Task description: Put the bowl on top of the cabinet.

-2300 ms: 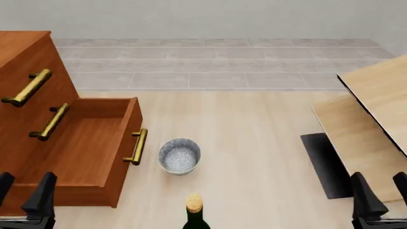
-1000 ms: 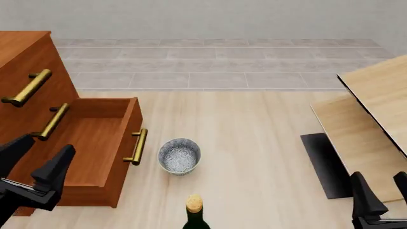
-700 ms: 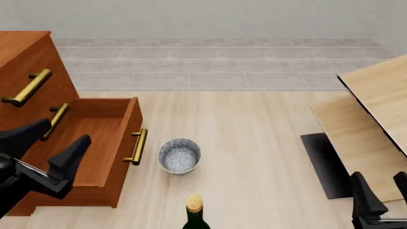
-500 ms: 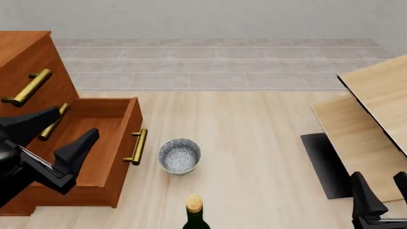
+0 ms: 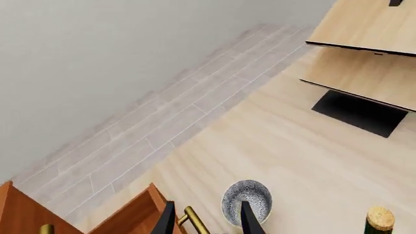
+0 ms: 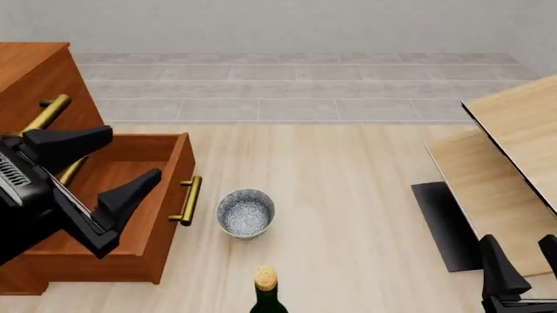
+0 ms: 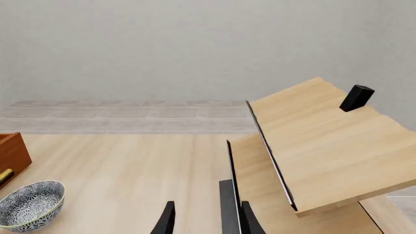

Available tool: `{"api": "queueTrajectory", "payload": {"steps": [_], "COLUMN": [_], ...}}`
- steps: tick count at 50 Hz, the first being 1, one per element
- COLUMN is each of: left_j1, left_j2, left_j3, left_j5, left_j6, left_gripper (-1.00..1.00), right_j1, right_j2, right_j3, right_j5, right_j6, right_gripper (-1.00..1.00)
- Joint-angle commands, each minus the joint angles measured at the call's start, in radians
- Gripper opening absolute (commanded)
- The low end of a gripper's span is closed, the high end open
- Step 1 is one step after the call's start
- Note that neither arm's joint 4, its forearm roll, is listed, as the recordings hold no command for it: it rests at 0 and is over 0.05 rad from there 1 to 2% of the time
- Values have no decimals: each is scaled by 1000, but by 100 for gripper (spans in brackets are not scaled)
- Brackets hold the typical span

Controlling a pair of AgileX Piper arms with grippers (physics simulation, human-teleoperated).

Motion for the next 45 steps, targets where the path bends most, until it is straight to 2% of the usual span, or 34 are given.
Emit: {"api": "queueTrajectory", "payload": {"steps": [1,3,11,13,26,30,32,33,35,45], "left_j1": [-61,-63,-143,-165,-236,-269,-269,-272,-272,-277], "left_j2": [60,64,106,122,224,258,263,277,283,307], "left_j3": [-32,-39,-79,-91,-194,-214,-167,-191,-178,-160], "left_j5": [44,51,109,119,170,201,173,194,187,205], "left_j6": [74,68,118,156,247,233,306,269,305,324], "left_gripper": [100,100,100,100,100,100,100,100,100,100], "right_j1": [0,0,0,0,0,0,0,0,0,0], "right_j2": [0,0,0,0,0,0,0,0,0,0], "right_j3": [0,0,0,0,0,0,0,0,0,0], "right_j5": [0,0,0,0,0,0,0,0,0,0], "right_j6": [0,0,0,0,0,0,0,0,0,0], "right_gripper": [100,100,100,100,100,100,100,100,100,100]}}
